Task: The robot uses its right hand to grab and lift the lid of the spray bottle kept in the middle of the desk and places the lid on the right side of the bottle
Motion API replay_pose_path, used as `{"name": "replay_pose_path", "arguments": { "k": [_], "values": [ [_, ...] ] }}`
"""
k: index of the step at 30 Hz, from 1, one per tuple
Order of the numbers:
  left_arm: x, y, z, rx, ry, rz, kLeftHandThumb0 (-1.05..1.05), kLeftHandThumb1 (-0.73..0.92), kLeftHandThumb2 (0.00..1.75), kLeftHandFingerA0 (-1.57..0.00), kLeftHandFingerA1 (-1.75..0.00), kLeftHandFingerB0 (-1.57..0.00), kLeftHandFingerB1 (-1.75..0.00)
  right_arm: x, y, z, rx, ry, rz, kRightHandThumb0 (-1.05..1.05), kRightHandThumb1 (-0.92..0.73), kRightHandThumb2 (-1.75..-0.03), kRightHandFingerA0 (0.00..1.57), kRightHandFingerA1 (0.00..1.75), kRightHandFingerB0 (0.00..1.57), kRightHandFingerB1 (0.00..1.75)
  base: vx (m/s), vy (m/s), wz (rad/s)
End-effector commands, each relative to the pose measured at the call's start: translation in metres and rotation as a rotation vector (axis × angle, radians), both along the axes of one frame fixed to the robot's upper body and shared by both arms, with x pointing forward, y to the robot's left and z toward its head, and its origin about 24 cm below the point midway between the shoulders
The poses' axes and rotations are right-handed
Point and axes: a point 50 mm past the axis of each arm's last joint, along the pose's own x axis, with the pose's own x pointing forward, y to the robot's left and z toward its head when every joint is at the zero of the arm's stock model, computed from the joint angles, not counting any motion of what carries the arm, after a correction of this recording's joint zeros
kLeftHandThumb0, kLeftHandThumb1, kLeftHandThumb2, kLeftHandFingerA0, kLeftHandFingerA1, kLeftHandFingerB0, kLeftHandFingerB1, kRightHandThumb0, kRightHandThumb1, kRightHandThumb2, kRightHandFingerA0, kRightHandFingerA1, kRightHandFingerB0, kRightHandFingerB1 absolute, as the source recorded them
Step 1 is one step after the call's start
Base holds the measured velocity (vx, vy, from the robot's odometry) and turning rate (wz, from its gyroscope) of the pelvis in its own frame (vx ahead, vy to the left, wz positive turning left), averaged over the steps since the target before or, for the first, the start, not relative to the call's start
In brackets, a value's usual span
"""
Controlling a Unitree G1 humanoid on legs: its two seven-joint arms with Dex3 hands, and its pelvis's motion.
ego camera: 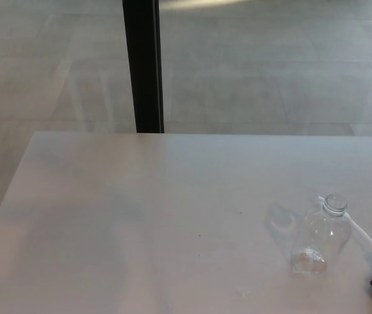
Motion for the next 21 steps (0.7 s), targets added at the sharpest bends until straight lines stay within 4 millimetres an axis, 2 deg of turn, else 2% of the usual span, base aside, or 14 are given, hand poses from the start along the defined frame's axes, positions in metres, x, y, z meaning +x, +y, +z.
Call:
{"name": "replay_pose_path", "arguments": {
  "k": [1,2,4,5,6,8,9,10,11,14,15,16,21],
  "values": [
    [-0.003,0.003,0.003,0.020,-0.014,0.006,-1.05,0.48,0.76,-0.65,-1.17,-0.47,-1.07,-0.003,-0.008,0.007,-0.042,0.002,-0.014,-0.82,-0.67,-0.78,0.00,0.00,0.03,0.17,0.00,0.000,0.00],
    [-0.004,0.004,0.003,0.027,-0.007,-0.001,-1.05,0.49,0.74,-0.65,-1.17,-0.47,-1.07,-0.003,-0.008,0.010,-0.041,0.000,-0.012,-0.94,-0.64,-0.98,0.00,0.21,0.00,0.08,0.00,0.000,0.00],
    [-0.005,0.004,0.002,0.023,-0.005,0.004,-1.05,0.49,0.74,-0.65,-1.16,-0.45,-1.05,-0.001,-0.011,0.018,-0.034,-0.014,-0.015,-0.97,-0.65,-0.99,0.00,0.20,0.00,0.06,0.00,0.000,0.00],
    [-0.005,0.004,0.002,0.020,-0.005,0.004,-1.05,0.49,0.75,-0.63,-1.14,-0.43,-1.03,-0.001,-0.014,0.023,-0.022,-0.026,-0.025,-1.02,-0.66,-1.04,0.00,0.20,0.07,0.02,0.00,0.000,0.00],
    [-0.005,0.004,0.003,0.017,-0.006,0.003,-1.05,0.49,0.75,-0.66,-1.15,-0.46,-1.04,-0.001,-0.019,0.033,0.006,-0.050,-0.044,-0.98,-0.65,-1.02,0.00,0.19,0.00,0.05,0.00,0.000,0.00],
    [-0.005,0.004,0.002,0.017,-0.004,0.002,-1.05,0.49,0.75,-0.66,-1.15,-0.46,-1.04,-0.001,-0.022,0.037,0.022,-0.059,-0.053,-0.98,-0.65,-1.02,0.00,0.19,0.00,0.05,0.00,0.000,0.00],
    [-0.005,0.004,0.002,0.022,0.000,0.006,-1.05,0.49,0.74,-0.68,-1.14,-0.45,-1.03,-0.004,-0.031,0.053,0.065,-0.084,-0.076,-1.01,-0.68,-1.04,0.00,0.17,0.07,0.04,0.00,0.000,0.00],
    [-0.005,0.004,0.002,0.023,0.001,0.007,-1.05,0.49,0.74,-0.68,-1.14,-0.45,-1.03,-0.004,-0.031,0.055,0.071,-0.086,-0.078,-1.01,-0.68,-1.04,0.00,0.17,0.07,0.04,0.00,0.000,0.00],
    [-0.005,0.004,0.002,0.018,0.001,0.016,-1.05,0.48,0.73,-0.67,-1.14,-0.46,-1.04,-0.008,-0.040,0.070,0.109,-0.123,-0.106,-1.05,-0.69,-1.06,0.00,0.18,0.08,0.02,0.00,0.000,0.00],
    [-0.004,0.005,0.003,0.022,-0.001,0.004,-1.05,0.49,0.75,-0.66,-1.15,-0.45,-1.04,-0.025,-0.064,0.104,0.292,-0.273,-0.185,-1.00,-0.64,-1.02,0.00,0.25,0.00,0.10,0.00,0.000,0.00],
    [-0.004,0.005,0.003,0.022,-0.001,0.003,-1.05,0.49,0.75,-0.66,-1.15,-0.45,-1.04,-0.029,-0.071,0.109,0.330,-0.301,-0.197,-1.01,-0.65,-1.00,0.00,0.29,0.08,0.06,0.00,0.000,0.00],
    [-0.004,0.005,0.003,0.021,0.000,0.003,-1.05,0.49,0.75,-0.66,-1.15,-0.45,-1.04,-0.034,-0.077,0.114,0.371,-0.329,-0.208,-1.01,-0.65,-1.00,0.00,0.29,0.08,0.06,0.00,0.000,0.00],
    [-0.002,0.004,0.002,0.020,0.003,0.000,-1.05,0.49,0.75,-0.66,-1.15,-0.45,-1.04,-0.035,-0.078,0.114,0.379,-0.329,-0.209,-1.01,-0.65,-1.00,0.00,0.29,0.08,0.06,0.00,0.000,0.00]
  ]
}}
